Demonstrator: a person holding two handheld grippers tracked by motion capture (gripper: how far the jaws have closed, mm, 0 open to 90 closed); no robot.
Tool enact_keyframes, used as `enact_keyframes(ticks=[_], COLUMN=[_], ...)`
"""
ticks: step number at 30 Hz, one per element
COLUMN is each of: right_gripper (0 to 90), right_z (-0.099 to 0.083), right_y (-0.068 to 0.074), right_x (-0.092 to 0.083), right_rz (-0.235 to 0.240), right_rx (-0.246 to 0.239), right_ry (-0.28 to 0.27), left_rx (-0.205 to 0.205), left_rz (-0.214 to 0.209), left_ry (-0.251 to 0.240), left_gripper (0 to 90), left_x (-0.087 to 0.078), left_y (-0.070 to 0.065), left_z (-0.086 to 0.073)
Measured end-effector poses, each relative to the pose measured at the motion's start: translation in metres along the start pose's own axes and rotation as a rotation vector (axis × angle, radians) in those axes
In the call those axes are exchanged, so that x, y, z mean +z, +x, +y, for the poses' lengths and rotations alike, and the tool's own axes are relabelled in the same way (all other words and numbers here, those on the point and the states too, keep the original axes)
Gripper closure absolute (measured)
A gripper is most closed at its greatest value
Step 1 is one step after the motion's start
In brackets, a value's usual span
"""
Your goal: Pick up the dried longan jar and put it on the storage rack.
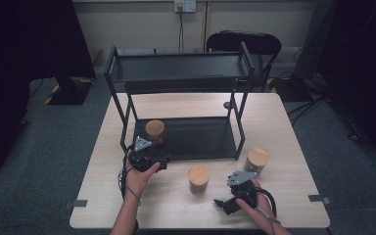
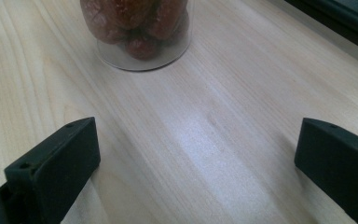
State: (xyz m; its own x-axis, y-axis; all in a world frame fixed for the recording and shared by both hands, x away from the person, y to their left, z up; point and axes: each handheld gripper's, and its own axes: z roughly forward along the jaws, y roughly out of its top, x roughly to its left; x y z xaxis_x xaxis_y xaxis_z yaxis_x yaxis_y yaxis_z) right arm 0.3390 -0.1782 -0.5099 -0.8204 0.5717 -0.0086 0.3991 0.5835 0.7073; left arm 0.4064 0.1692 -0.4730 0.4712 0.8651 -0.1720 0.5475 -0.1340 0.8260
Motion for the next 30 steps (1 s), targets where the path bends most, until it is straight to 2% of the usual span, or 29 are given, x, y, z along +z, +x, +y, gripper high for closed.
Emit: enact_keyframes(ticks=[30], right_gripper=[0.0], right_z=[0.000], right_y=[0.000], right_x=[0.000], right_rz=[0.000], right_rx=[0.000], right_ry=[0.000], left_rx=[0.045], left_rz=[-0.042], left_ry=[0.026], left_gripper=[5.5], left_x=[-0.016], left_y=[-0.004], left_z=[-0.014])
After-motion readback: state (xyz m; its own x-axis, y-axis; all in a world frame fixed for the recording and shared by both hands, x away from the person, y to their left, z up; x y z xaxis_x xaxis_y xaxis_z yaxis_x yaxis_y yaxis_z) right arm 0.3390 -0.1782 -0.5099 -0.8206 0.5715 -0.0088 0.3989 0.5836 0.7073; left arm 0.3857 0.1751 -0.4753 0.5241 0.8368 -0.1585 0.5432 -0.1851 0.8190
